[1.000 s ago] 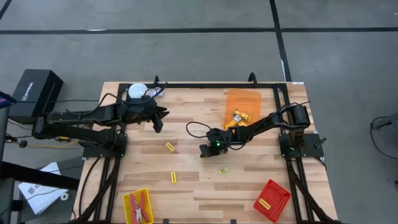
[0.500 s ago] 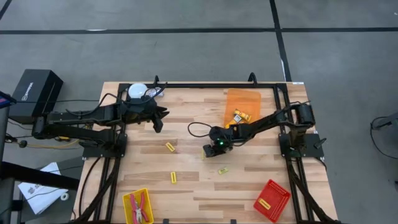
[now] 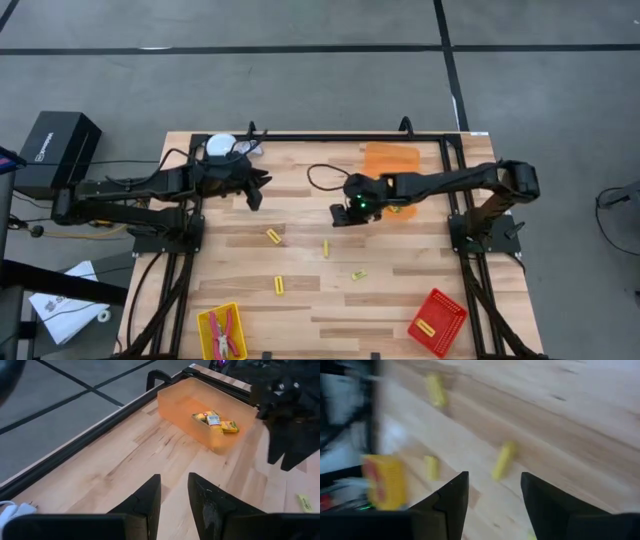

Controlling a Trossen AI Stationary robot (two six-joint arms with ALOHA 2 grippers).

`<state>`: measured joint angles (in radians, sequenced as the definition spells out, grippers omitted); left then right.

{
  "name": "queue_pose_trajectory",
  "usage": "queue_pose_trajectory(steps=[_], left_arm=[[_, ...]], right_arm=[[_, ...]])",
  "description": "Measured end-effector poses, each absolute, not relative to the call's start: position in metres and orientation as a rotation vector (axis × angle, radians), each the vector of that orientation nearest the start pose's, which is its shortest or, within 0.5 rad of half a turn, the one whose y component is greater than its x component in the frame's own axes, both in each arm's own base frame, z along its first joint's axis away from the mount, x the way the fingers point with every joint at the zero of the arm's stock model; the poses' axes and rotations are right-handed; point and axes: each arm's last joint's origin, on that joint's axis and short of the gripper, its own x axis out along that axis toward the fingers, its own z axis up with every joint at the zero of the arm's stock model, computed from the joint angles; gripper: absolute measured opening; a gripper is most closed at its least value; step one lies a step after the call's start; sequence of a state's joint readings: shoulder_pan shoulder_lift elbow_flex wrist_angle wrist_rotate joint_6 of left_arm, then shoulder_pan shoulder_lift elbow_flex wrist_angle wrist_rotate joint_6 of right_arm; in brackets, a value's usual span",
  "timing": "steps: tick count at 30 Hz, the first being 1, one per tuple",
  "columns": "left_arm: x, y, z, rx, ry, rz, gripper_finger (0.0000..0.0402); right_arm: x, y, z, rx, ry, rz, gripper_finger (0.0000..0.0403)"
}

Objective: Pick & Place School Supplies
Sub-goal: Put the yellow eraser into the red bin

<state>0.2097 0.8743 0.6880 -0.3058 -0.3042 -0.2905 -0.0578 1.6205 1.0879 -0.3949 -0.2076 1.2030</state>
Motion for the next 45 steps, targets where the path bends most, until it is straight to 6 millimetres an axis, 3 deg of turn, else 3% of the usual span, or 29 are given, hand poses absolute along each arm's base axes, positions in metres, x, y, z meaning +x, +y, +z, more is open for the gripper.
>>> queue_pose_trajectory(steps=[5, 9, 15, 19, 29, 37, 45], left_arm=[[0.180, 0.051, 0.275, -0.239, 0.428, 0.563, 0.0092], [0.180, 0.053, 0.274, -0.250, 0.434, 0.530, 0.0092], [0.179, 0.054, 0.275, -0.247, 0.437, 0.486, 0.0092], [0.179, 0.054, 0.275, -0.246, 0.444, 0.454, 0.0092], [0.179, 0.053, 0.275, -0.211, 0.453, 0.428, 0.0092], [0.179, 0.053, 0.275, -0.211, 0.455, 0.428, 0.0092], [0.179, 0.053, 0.275, -0.211, 0.455, 0.428, 0.0092]], right_arm=[[0.353, -0.005, 0.236, 1.117, 1.061, -0.561, 0.0168], [0.377, 0.001, 0.237, 1.025, 1.161, -0.615, 0.0172], [0.412, 0.010, 0.227, 1.012, 1.197, -0.624, 0.0190], [0.424, 0.017, 0.215, 1.014, 1.228, -0.648, 0.0197], [0.428, 0.036, 0.203, 1.049, 1.248, -0.679, 0.0196], [0.428, 0.036, 0.203, 1.042, 1.235, -0.695, 0.0196], [0.424, 0.039, 0.182, 1.066, 1.230, -0.731, 0.0194]])
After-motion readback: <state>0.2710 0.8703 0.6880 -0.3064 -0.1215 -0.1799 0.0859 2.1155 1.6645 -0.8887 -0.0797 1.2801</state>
